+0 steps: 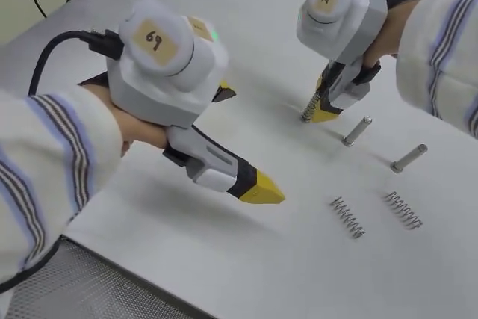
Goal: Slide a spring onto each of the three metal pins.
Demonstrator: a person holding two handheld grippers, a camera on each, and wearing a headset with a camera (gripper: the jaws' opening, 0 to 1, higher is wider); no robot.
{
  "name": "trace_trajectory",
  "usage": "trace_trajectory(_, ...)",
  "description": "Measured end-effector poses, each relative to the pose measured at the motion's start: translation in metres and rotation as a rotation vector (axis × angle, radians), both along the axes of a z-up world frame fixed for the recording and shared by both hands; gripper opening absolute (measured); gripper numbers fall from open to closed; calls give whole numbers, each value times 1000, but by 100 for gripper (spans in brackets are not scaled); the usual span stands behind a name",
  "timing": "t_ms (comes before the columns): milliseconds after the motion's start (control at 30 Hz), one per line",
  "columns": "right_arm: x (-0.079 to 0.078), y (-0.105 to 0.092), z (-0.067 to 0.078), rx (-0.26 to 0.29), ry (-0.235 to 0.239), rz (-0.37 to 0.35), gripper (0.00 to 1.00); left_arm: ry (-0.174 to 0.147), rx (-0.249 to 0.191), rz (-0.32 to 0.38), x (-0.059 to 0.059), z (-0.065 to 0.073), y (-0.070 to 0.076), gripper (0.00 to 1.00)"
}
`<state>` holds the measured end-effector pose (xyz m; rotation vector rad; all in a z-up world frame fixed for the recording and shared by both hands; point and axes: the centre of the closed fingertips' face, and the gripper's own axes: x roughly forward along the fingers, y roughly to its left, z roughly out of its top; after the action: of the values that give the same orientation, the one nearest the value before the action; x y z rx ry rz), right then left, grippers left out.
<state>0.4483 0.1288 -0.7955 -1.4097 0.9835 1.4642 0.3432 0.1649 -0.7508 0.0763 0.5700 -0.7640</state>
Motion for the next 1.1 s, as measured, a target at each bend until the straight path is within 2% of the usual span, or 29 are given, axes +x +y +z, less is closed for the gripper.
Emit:
trace_trajectory(300, 3, 0, 8, 19, -3, -8, 19, 12, 3, 6, -5, -1, 1, 95)
trace_trajectory(433, 3, -5, 13, 20, -6, -19, 20, 6, 5, 10, -6, 0, 2, 94)
trace_trajectory(533, 1, -9, 18, 33, -3, -36, 21, 4, -13, 18, -5, 2, 2, 94)
trace_trajectory(867, -7, -29, 35, 73, -10, -63, 26, 6, -1, 19, -8, 4, 7, 94)
trace_trajectory(1100, -10, -41, 46, 92, -21, -73, 30, 13, 3, 4, -11, 5, 4, 94)
